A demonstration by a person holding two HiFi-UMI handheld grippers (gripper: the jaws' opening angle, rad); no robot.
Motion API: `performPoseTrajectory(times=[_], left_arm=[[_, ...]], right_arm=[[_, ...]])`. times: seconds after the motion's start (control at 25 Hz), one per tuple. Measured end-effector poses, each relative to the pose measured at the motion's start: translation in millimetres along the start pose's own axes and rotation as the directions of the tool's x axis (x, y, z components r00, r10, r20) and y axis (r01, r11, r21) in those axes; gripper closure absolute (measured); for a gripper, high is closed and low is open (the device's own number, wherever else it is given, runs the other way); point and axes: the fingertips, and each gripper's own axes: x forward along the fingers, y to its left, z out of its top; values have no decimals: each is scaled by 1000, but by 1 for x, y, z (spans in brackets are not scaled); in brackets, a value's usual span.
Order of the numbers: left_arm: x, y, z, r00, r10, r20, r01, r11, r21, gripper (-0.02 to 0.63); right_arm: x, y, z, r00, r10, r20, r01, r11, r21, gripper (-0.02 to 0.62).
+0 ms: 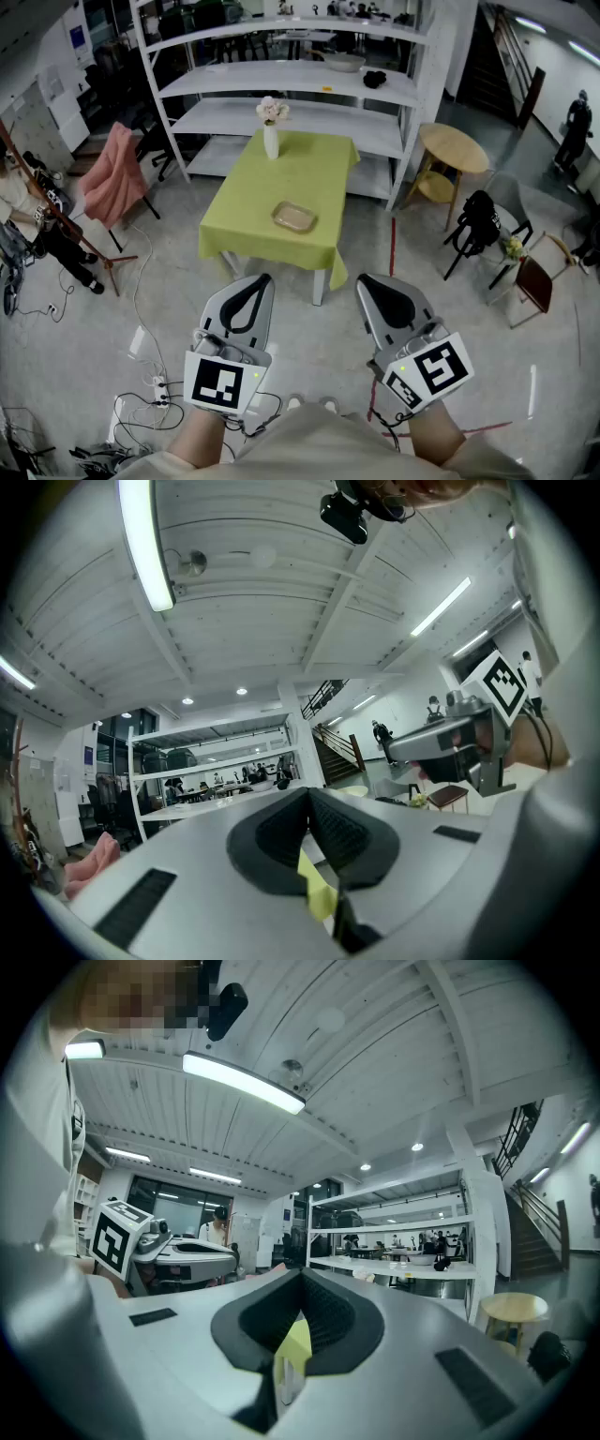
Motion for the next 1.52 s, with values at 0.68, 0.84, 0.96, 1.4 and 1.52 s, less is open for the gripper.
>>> performPoseTrajectory(times=[0.68,0.84,0.96,1.4,1.52], left_arm=[[8,-28,3,999,38,-18,-38,999,-4,600],[7,-38,-1,998,54,-29,-55,999,-3,600],[7,-44,-6,996,76,-41,-76,997,1,600],[24,-41,-26,993,117,-28,-117,993,15,600],[35,-37,-36,993,112,-29,-112,994,9,599]], right_arm=[[-28,-24,-7,1000,16,19,-17,998,53,589],[-36,-28,-14,1000,23,15,-23,998,53,589],[-43,-32,-23,1000,31,2,-31,998,55,589],[-37,-53,-49,999,33,-3,-33,999,39,589],[-26,-60,-59,999,32,-10,-31,999,42,589]])
